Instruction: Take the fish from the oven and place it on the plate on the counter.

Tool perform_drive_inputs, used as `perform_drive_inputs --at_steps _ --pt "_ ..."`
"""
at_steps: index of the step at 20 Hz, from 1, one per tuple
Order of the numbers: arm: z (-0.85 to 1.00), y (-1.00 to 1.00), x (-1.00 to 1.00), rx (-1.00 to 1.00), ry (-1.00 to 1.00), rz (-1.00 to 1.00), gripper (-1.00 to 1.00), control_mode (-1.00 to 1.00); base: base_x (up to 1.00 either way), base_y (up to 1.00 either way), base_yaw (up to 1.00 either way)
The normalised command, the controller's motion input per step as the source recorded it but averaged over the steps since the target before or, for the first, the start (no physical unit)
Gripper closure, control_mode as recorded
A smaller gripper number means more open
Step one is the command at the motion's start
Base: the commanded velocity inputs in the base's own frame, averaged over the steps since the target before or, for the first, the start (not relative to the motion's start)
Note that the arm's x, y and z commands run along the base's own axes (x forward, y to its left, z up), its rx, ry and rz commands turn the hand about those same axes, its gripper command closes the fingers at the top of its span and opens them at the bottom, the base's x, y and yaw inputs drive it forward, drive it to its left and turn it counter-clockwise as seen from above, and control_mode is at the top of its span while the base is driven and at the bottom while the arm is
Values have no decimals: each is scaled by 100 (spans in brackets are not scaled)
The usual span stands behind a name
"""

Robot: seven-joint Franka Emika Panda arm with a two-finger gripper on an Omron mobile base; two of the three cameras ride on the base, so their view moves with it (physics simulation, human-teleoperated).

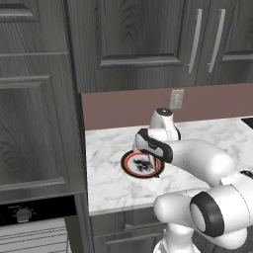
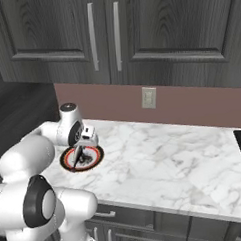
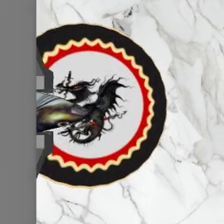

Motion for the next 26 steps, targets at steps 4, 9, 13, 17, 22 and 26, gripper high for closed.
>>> perform_drive_inputs --at_steps 4,9,13,17,22,26 --pt "-15 11 21 -4 -1 0 100 -100 0 0 0" --pt "-24 6 7 -2 0 0 100 -100 0 0 0" --pt "-28 0 1 -1 4 0 100 -100 0 0 0" --pt "-18 0 0 -1 0 0 100 -100 0 0 0" --pt "-14 0 1 -1 0 0 100 -100 0 0 0" --pt "-6 1 17 0 0 0 100 -100 0 0 0"
